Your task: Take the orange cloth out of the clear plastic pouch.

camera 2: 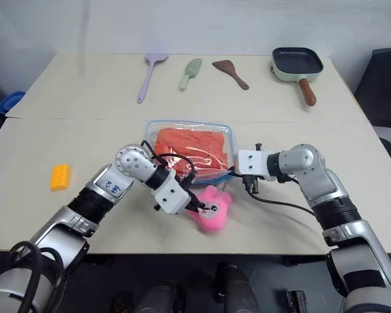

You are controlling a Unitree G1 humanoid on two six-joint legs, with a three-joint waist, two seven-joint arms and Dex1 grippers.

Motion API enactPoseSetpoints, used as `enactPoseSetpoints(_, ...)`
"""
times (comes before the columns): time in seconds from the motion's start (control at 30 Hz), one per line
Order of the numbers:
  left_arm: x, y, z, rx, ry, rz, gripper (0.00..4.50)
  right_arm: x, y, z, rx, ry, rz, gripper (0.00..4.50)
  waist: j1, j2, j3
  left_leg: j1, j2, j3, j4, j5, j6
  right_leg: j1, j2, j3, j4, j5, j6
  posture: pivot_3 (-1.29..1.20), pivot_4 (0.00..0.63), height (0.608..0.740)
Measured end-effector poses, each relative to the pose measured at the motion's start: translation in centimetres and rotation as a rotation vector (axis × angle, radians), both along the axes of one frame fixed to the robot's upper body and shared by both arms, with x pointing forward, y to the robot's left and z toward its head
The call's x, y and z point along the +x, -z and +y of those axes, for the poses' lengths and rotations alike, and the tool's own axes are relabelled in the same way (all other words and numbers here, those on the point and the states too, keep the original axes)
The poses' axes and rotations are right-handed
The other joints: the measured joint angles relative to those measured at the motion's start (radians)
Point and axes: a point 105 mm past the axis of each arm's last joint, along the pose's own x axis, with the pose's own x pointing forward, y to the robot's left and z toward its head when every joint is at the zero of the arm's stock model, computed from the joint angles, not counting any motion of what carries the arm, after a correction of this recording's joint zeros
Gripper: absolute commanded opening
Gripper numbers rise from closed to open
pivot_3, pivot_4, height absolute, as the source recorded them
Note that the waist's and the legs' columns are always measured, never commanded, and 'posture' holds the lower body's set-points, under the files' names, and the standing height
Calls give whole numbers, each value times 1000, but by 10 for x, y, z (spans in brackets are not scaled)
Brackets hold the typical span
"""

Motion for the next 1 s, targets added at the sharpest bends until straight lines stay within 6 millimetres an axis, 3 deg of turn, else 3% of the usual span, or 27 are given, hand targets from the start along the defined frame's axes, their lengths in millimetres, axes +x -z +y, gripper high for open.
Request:
enactPoseSetpoints(0.5,-1,0,2,-17,-25,-18,0,3,1,1,-10,-16,0,23,-2,0,0,0,0,0,0,0,0,0,0,0,0,0,0,0,150,740)
enactPoseSetpoints(0.73,0,1,0,-27,-29,-26,0,5,0,0,-24,-14,-3,2353,-1,0,0,0,0,0,0,0,0,0,0,0,0,0,0,0,150,740)
enactPoseSetpoints(1.0,1,2,-1,-35,-26,-30,0,10,-7,-14,-85,-10,-50,2353,0,0,0,0,0,0,1,0,0,0,0,0,0,0,0,0,150,740)
